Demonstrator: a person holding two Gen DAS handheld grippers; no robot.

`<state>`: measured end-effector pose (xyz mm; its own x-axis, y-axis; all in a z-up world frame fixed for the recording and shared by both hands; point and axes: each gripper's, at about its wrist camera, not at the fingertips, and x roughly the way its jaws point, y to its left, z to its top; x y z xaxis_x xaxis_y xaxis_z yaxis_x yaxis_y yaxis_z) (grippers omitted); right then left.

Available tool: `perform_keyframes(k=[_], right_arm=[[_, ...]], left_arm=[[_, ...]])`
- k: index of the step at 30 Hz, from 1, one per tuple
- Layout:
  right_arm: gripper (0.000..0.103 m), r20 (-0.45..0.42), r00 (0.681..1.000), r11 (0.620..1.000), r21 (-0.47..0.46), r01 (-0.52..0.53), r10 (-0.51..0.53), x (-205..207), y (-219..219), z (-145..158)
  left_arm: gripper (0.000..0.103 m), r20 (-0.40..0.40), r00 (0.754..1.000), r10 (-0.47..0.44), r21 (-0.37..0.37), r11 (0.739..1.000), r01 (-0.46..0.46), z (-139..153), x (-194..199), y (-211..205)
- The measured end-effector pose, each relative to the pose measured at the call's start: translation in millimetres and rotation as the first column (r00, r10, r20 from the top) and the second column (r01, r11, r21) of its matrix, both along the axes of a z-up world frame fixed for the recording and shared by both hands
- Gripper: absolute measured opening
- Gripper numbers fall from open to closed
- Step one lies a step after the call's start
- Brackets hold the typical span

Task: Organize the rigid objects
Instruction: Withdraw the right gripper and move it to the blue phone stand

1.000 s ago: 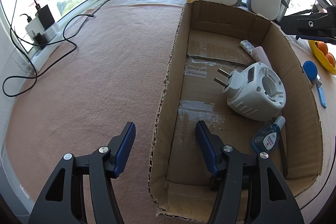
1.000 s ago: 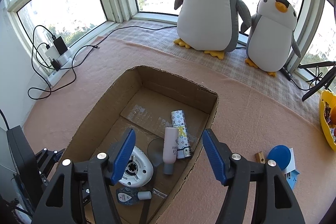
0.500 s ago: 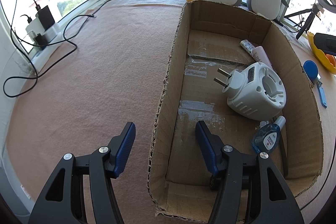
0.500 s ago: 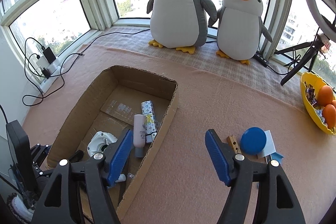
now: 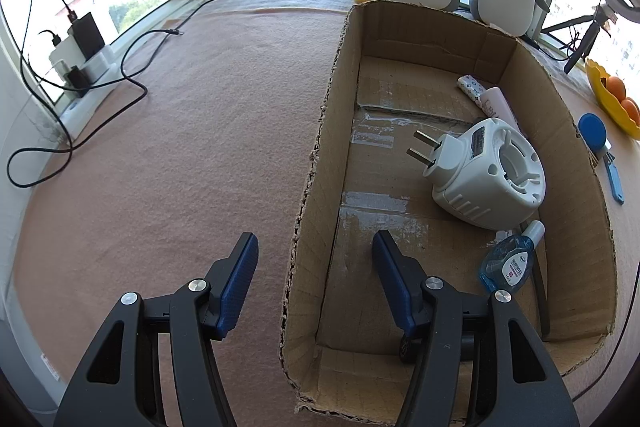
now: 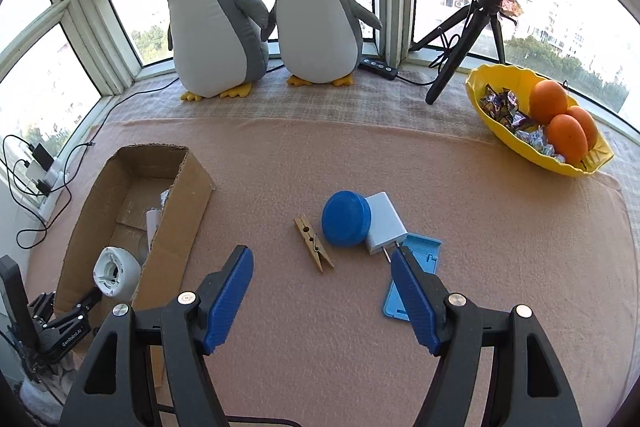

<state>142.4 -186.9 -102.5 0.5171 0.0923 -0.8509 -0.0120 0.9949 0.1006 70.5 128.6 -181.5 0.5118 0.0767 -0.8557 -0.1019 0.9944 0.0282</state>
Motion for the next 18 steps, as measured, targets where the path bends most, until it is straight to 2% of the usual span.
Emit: perform_keyframes(k=[5, 9, 15, 18], right_arm=[[0.068, -0.043, 0.995, 0.996, -0.015, 0.084, -0.085, -6, -37, -19], [0.068, -0.107, 0.986, 0.991, 0.011, 0.132, -0.130, -4, -56, -39], [0.068, -0.170, 0.974, 0.986, 0.043, 0.161, -0.151, 6, -66, -59], [0.068, -0.190, 0.971, 0.989, 0.019, 0.149, -0.143, 13, -63, -66]], left_arm=[[0.060, 0.000, 1.000, -0.001, 0.000, 1.000, 0.001, 0, 0, 0], [0.060, 0.000, 1.000, 0.000, 0.001, 1.000, 0.000, 0, 0, 0], [0.060, 0.001, 1.000, 0.000, 0.001, 1.000, 0.000, 0, 0, 0], [0.060, 0.001, 1.000, 0.000, 0.000, 1.000, 0.000, 1, 0, 0]])
